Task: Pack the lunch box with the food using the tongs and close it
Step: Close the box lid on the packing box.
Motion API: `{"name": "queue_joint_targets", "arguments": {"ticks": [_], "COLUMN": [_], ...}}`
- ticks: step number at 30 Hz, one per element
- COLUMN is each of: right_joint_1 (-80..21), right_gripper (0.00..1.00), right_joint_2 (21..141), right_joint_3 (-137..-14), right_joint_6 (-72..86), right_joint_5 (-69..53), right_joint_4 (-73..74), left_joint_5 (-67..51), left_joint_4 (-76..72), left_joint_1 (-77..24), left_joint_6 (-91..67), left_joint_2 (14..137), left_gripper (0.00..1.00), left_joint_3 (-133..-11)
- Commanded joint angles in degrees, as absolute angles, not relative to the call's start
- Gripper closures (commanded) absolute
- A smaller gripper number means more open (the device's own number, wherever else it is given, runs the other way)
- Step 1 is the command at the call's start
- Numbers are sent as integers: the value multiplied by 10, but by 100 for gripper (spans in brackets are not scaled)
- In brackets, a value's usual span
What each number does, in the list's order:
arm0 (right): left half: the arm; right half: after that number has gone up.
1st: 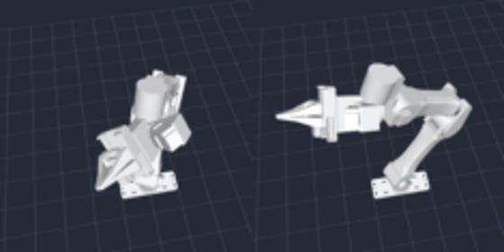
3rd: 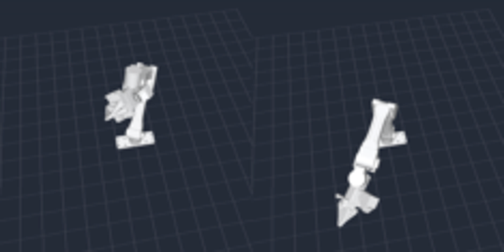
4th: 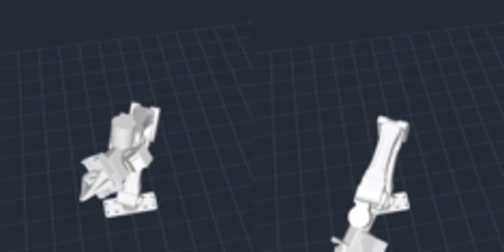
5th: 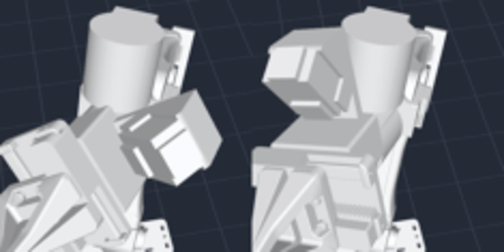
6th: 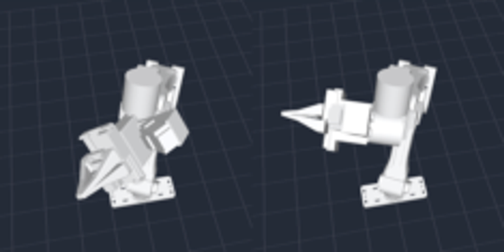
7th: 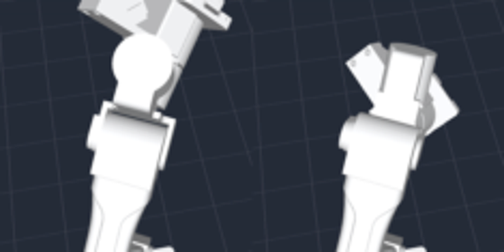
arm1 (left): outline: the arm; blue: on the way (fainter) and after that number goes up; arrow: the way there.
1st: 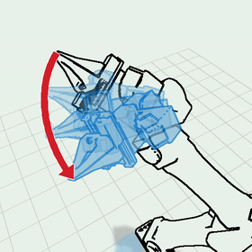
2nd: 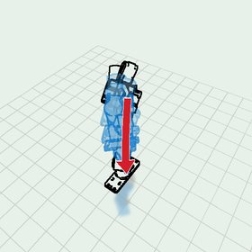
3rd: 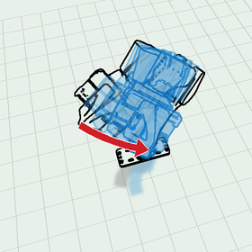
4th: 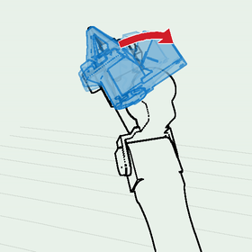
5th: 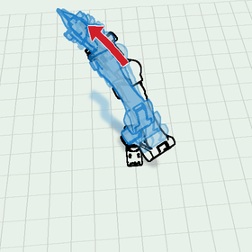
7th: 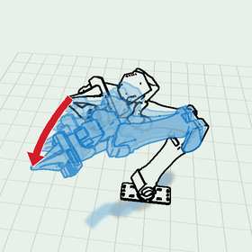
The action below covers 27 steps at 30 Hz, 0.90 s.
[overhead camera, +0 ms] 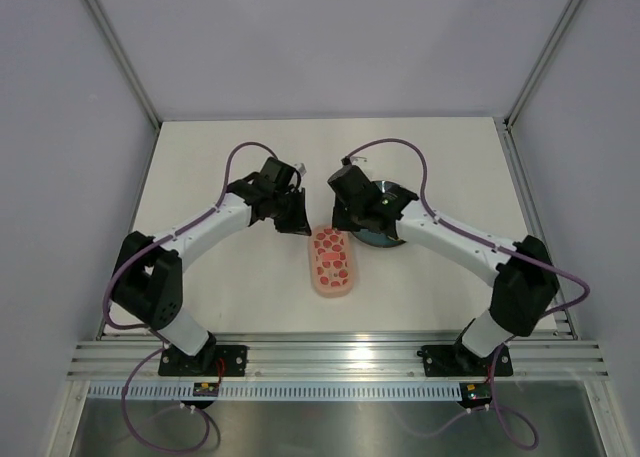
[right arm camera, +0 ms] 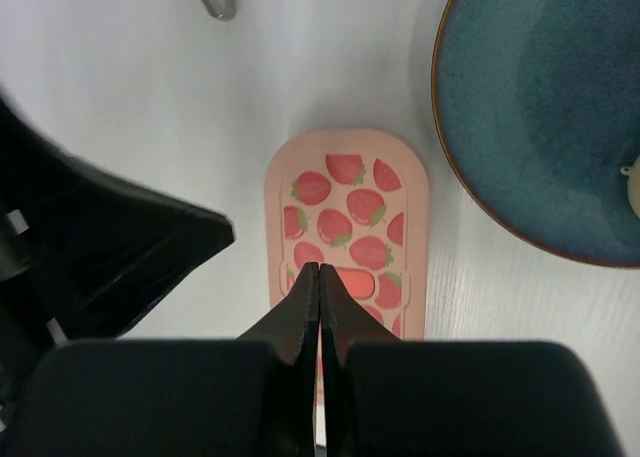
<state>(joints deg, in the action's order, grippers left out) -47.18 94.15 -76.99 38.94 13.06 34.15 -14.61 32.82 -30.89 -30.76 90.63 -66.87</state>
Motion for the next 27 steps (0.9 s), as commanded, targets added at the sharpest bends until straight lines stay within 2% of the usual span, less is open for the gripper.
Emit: {"name": "queue_joint_targets", "arguments": {"ticks": [1,5,11,15,22,27], "right_joint_1": [-499,-531,-556,-568,-597,-611], "right_gripper": [100,100,100,100,100,100], "right_joint_2": [891,884,946,956,897,878], "right_joint_3": [-718,-662,-572,-582,-643,-638], "right_joint_6": [408,442,486,489,475,488], "right_joint_5": [143,131,91,106,170,178], "right_joint_4": [351,334,276,296,360,369], "left_joint_5": [-155,-175,-181,-180,-128,-92], "left_joint_4": [300,273,270,279,331,371], "left_joint_1": [-323,-326,-327,-328,-329,-327], "left_joint_6": [-317,-314,-304,-298,-280,-272], "left_joint_2": [914,923,972,978,901,854], "left_gripper": [100,100,100,100,100,100], "left_joint_3": [-674,-656,-621,-611,-650,-671]}}
